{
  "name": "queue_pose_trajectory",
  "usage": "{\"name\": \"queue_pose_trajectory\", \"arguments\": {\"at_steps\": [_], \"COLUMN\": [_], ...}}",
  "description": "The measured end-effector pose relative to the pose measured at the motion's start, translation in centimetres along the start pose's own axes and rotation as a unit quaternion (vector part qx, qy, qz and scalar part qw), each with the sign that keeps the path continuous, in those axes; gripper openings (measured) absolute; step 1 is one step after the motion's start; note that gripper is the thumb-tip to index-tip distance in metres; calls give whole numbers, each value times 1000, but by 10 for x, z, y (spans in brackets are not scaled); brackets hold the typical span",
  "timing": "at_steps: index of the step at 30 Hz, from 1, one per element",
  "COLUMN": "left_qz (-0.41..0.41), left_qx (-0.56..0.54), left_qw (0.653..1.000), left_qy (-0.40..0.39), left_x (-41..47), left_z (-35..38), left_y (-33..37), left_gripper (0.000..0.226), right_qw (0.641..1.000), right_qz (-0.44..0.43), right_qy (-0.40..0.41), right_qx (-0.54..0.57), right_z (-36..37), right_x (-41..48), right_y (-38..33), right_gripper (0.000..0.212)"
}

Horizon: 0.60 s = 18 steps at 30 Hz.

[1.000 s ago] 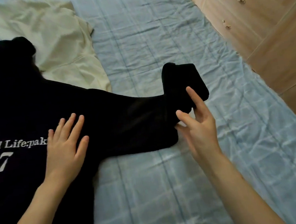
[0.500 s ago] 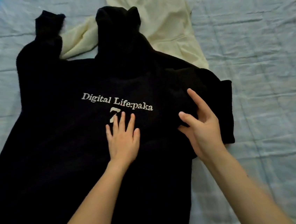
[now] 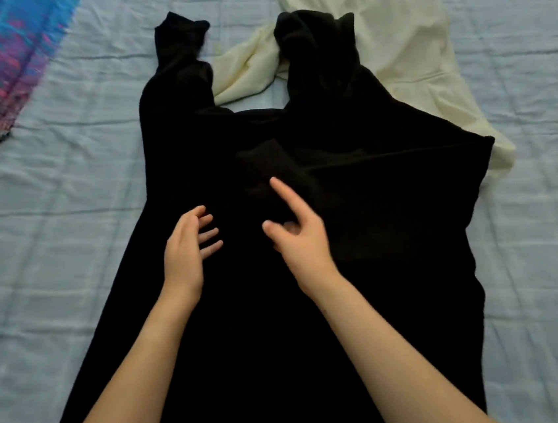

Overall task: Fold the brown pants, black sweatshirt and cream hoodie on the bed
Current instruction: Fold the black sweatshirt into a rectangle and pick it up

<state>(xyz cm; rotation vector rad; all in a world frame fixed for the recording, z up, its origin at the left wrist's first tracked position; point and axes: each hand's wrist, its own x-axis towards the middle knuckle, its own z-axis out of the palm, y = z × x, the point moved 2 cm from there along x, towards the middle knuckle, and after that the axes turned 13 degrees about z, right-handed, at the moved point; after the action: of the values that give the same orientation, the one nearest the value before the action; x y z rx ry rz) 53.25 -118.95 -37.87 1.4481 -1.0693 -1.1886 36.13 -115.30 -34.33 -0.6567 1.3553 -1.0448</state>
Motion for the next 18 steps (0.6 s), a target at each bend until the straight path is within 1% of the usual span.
{"name": "queue_pose_trajectory", "arguments": {"at_steps": [2,3,5,6,8,9,11,12,13,14,15,17,18], "left_qz": [2,7,20,26,34,46,100,140,178,204,212,191,175], "left_qx": [-2,7,28,42,84,115,202,258,312,347,353,290,255], "left_qw": [1000,1000,999,998,993,988,967,946,921,903,901,933,948], "left_qy": [8,9,-9,-29,-72,-88,-120,-136,-148,-150,-137,-95,-79], "left_x": [7,10,10,9,5,4,1,1,1,1,2,5,4], "left_z": [-10,-12,-12,-9,3,11,28,35,40,41,40,32,28], "left_y": [-1,-1,-1,0,4,6,8,6,2,-4,-10,-21,-23], "left_gripper": [39,41,51,61,84,93,101,101,97,88,77,60,58], "right_qw": [996,993,984,970,918,887,817,782,756,743,739,742,744], "right_qz": [36,36,-16,-56,-111,-111,-82,-59,-31,-3,15,18,12], "right_qy": [-34,-35,11,53,146,187,237,243,238,227,217,217,224], "right_qx": [-72,-102,-176,-229,-352,-407,-519,-572,-609,-630,-637,-634,-629], "right_z": [13,14,3,-9,-39,-55,-82,-93,-101,-107,-112,-117,-118], "right_x": [-1,-4,-18,-27,-40,-43,-41,-38,-33,-30,-27,-23,-21], "right_y": [19,26,31,32,32,32,32,34,39,46,54,66,70], "right_gripper": [70,71,68,66,61,60,60,60,59,57,56,54,55]}}
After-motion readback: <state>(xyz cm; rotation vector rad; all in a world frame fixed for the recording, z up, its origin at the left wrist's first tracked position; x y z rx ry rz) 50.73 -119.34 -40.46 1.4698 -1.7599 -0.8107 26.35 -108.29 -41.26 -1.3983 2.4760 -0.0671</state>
